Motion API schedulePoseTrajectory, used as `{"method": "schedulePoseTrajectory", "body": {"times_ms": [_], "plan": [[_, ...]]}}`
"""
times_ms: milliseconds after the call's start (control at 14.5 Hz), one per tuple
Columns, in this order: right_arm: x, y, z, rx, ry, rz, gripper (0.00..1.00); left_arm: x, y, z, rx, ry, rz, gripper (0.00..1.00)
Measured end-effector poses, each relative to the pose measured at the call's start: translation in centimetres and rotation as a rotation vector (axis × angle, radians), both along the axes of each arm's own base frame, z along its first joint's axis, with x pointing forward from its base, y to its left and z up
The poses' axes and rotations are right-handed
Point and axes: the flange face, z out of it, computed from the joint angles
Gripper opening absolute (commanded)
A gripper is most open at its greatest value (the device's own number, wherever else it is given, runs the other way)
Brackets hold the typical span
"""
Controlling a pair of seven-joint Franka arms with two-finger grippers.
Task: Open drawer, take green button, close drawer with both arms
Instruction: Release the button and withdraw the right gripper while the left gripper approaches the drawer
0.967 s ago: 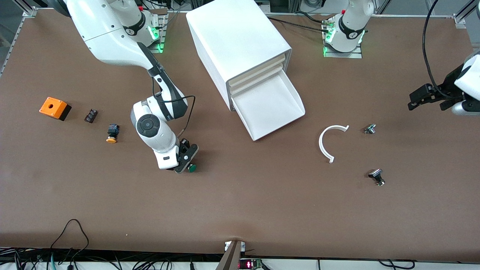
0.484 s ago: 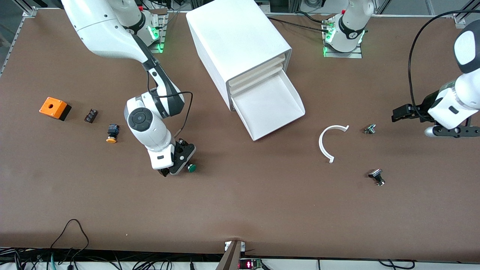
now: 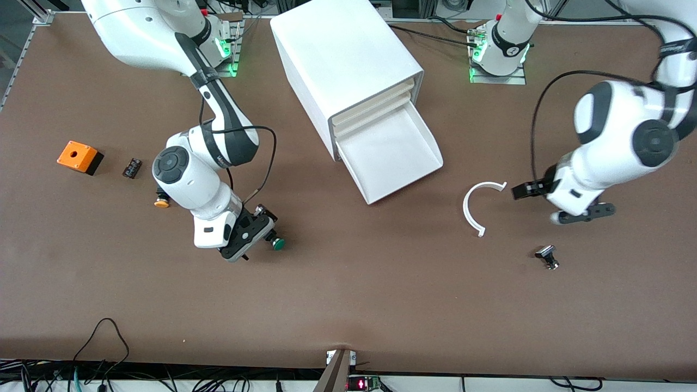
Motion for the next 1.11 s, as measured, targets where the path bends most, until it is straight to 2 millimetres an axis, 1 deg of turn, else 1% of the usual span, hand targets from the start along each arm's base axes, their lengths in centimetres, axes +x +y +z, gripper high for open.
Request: {"method": "schedulePoseTrajectory", "body": {"times_ms": [69, 138, 345, 484, 622, 760, 829, 898, 1105], "plan": [[0.1, -0.6, 0.5, 0.017, 0.018, -0.063, 1.0, -0.2, -1.8, -1.3, -0.001, -0.013, 0.028, 0.99], [0.2, -1.4, 1.0, 0.025, 0.048, -0.126, 1.0, -0.4, -3.0, -2.7, -0.002, -0.027, 0.052, 0.99], [-0.1, -4.6, 2.2, 0.004, 0.175, -0.248, 1.0, -1.5, -6.0, -6.8, -0.009, -0.053, 0.113, 0.99], [-0.8, -6.5, 2.9, -0.022, 0.281, -0.377, 1.0, -2.0, -8.4, -8.8, -0.013, -0.058, 0.148, 0.99], [-1.6, -8.1, 3.8, -0.052, 0.372, -0.493, 1.0, -2.7, -11.6, -10.6, -0.022, -0.068, 0.191, 0.99], [-1.7, -10.3, 5.6, -0.063, 0.386, -0.559, 1.0, -3.7, -14.7, -12.4, -0.025, -0.064, 0.226, 0.99], [-1.5, -11.8, 6.6, -0.059, 0.373, -0.586, 1.0, -4.2, -15.8, -13.1, -0.023, -0.056, 0.233, 0.99], [-1.2, -13.7, 7.7, -0.052, 0.359, -0.615, 1.0, -4.7, -16.7, -13.7, -0.02, -0.046, 0.231, 0.99], [-1.1, -20.3, 10.8, -0.041, 0.343, -0.699, 1.0, -6.1, -18.8, -15.2, -0.009, -0.019, 0.204, 0.99]]}}
